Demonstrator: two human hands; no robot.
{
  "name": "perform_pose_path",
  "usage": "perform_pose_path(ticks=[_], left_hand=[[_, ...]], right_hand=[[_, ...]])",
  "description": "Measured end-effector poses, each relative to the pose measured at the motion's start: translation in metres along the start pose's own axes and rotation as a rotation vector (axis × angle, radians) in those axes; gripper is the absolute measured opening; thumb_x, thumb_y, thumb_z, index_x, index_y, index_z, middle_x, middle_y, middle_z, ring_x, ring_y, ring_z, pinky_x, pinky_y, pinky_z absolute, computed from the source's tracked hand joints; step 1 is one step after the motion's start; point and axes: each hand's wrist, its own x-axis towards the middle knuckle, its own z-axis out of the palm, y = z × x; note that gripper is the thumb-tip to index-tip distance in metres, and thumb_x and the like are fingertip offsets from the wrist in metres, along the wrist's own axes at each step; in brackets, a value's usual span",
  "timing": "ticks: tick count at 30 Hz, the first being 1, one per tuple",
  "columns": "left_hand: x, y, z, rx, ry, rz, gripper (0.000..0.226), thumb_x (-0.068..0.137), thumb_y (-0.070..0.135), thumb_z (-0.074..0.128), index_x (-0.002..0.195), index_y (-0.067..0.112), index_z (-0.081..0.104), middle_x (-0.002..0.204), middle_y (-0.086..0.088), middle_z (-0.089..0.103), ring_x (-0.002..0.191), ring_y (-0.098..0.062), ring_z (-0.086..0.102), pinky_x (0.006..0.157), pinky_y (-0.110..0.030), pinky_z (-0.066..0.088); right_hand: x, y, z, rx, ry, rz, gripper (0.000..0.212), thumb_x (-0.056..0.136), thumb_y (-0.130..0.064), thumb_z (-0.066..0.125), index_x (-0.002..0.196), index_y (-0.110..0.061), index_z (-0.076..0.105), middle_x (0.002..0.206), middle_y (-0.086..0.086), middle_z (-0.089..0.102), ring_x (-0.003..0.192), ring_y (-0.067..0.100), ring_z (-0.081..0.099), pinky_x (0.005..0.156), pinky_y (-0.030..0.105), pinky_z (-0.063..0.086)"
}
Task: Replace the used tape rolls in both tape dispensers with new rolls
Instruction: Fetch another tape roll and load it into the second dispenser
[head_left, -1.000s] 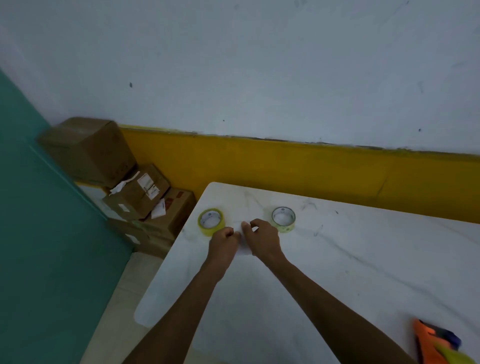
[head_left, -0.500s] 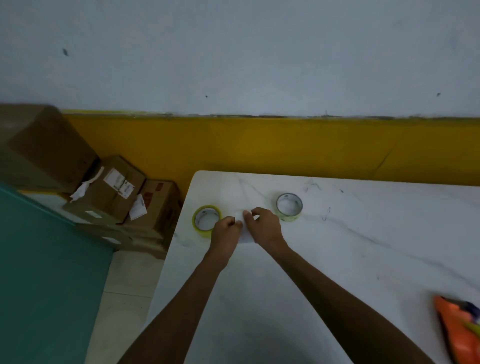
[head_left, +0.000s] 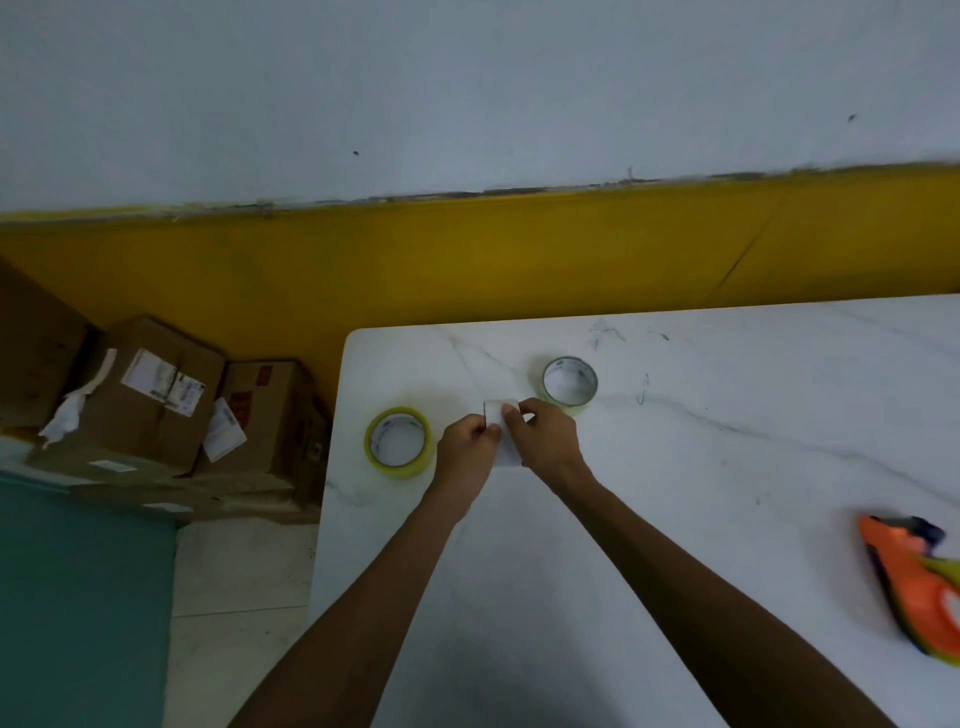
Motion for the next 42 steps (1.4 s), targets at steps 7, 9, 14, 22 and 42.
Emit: perform_pose_path(ticks=[7, 9, 14, 22, 42], left_hand=[[0.017, -0.004, 0.001, 0.183, 0.037, 0.155, 0.022, 0.093, 0.015, 0.053, 0.080, -0.001, 0.062, 0.072, -0.011, 0.061, 0.065, -0.020, 0.051, 0.060, -0.030, 0.039], [0.024, -0.004, 0.003, 0.318, 0.069, 0.264, 0.027, 0.094, 0.016, 0.054, 0.072, 0.000, 0.056, 0.062, -0.010, 0.056, 0.056, -0.019, 0.047, 0.050, -0.025, 0.032], [0.043, -0.008, 0.012, 0.723, 0.041, 0.514, 0.026, 0.095, 0.021, 0.052, 0.072, 0.011, 0.062, 0.068, -0.009, 0.066, 0.062, -0.028, 0.062, 0.054, -0.032, 0.047], [0.053, -0.021, 0.029, 1.087, -0.109, 0.465, 0.010, 0.066, 0.005, 0.080, 0.062, 0.012, 0.074, 0.056, -0.009, 0.068, 0.052, -0.028, 0.064, 0.055, -0.026, 0.049], [0.044, -0.061, -0.042, 0.998, 0.237, 0.271, 0.025, 0.081, 0.020, 0.064, 0.090, -0.004, 0.066, 0.087, -0.022, 0.068, 0.077, -0.037, 0.066, 0.061, -0.039, 0.054]], right_hand=[[0.017, 0.004, 0.005, -0.001, -0.043, 0.029, 0.040, 0.095, -0.035, 0.048, 0.116, -0.005, 0.065, 0.110, 0.017, 0.071, 0.096, 0.031, 0.068, 0.087, 0.040, 0.056], [0.021, 0.007, 0.005, 0.025, 0.000, 0.040, 0.042, 0.096, -0.034, 0.048, 0.123, -0.004, 0.061, 0.119, 0.016, 0.067, 0.105, 0.029, 0.066, 0.087, 0.032, 0.051], [0.032, 0.017, -0.002, 0.038, 0.040, 0.060, 0.035, 0.096, -0.025, 0.052, 0.126, -0.007, 0.057, 0.126, 0.015, 0.062, 0.111, 0.027, 0.062, 0.087, 0.026, 0.044], [0.045, 0.037, -0.009, 0.019, 0.024, 0.064, 0.032, 0.095, -0.014, 0.053, 0.127, -0.009, 0.056, 0.127, 0.014, 0.061, 0.112, 0.025, 0.060, 0.086, 0.021, 0.039], [0.035, 0.037, -0.005, 0.114, -0.013, 0.023, 0.028, 0.092, -0.012, 0.052, 0.119, -0.008, 0.060, 0.108, 0.010, 0.066, 0.096, 0.021, 0.061, 0.081, 0.025, 0.043]])
